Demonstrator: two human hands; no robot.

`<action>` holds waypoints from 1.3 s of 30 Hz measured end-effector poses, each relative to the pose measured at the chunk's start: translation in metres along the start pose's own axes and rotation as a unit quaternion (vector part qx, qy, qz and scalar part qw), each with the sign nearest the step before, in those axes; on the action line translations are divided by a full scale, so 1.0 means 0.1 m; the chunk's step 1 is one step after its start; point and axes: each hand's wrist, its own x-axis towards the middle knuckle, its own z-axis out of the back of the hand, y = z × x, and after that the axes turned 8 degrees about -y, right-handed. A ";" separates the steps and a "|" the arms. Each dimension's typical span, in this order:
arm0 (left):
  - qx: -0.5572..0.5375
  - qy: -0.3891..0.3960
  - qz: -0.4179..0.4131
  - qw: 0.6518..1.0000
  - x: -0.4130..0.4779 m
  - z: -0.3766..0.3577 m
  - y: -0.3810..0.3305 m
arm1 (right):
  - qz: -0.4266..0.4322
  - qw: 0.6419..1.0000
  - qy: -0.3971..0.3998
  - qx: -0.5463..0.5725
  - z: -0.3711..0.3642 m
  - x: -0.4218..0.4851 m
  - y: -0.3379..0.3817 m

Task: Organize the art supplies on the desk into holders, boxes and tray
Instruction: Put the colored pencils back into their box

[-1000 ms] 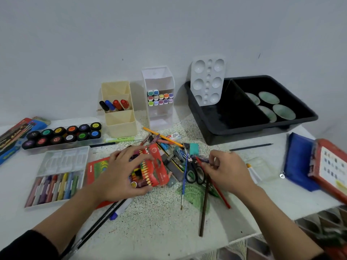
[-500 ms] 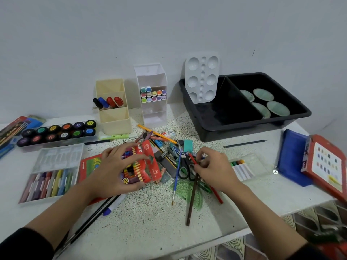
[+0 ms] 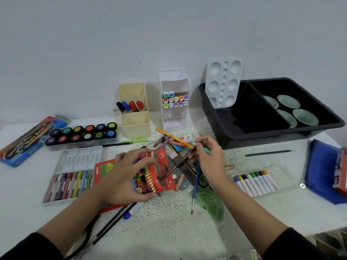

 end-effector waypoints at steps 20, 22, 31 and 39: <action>-0.002 0.011 0.007 1.000 0.04 -0.06 -0.01 | -0.082 0.995 0.056 0.020 0.01 -0.03 0.07; -0.008 0.010 0.006 1.000 0.04 -0.08 -0.03 | -0.077 0.994 0.072 -0.002 -0.02 -0.08 0.06; -0.005 0.026 0.005 1.000 0.03 -0.15 -0.03 | 0.103 0.921 0.235 -0.293 -0.20 -0.25 -0.03; 0.013 0.031 0.006 0.999 0.01 -0.16 -0.01 | 0.207 0.888 0.207 -0.355 -0.14 -0.27 0.00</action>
